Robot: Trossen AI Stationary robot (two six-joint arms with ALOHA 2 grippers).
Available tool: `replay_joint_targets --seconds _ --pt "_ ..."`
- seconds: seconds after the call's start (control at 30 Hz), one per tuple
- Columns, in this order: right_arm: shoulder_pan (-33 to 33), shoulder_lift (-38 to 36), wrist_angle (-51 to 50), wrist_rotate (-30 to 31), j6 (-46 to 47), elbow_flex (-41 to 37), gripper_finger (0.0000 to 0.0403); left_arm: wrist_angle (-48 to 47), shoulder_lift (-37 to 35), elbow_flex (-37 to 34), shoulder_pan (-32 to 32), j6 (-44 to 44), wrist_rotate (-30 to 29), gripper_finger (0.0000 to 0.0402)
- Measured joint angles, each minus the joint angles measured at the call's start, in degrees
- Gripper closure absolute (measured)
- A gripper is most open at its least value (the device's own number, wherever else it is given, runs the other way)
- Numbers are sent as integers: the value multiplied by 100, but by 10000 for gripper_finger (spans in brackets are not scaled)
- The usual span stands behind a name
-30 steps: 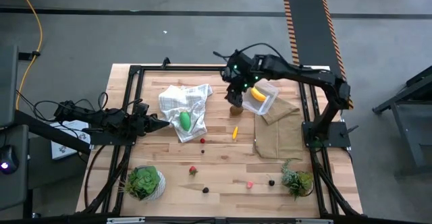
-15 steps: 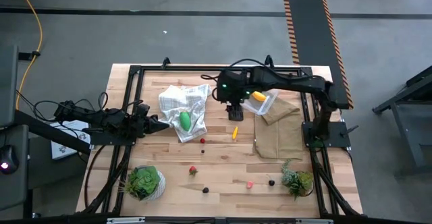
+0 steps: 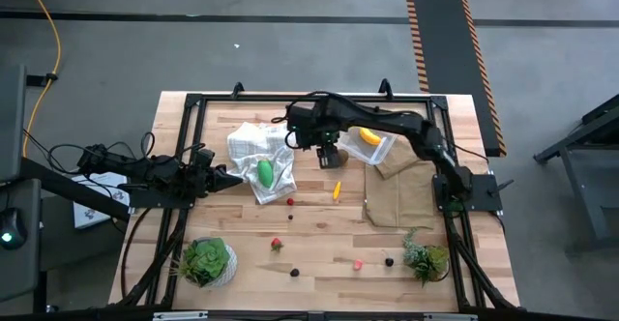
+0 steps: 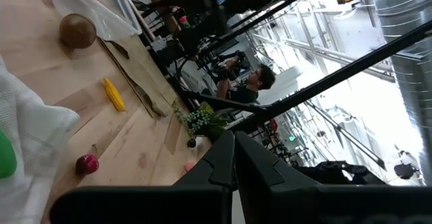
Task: Pick and placing Produce into tupperware
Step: Put the brown kiwi into the transparent bin
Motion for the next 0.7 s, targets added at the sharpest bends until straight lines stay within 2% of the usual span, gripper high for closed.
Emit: replay_joint_targets --seconds 0.53,0.7 --pt "111 485 -112 160 -154 -59 208 -40 1 -1 -2 53 236 399" --pt "269 627 -114 462 -389 -59 208 -39 0 -2 0 59 283 399"
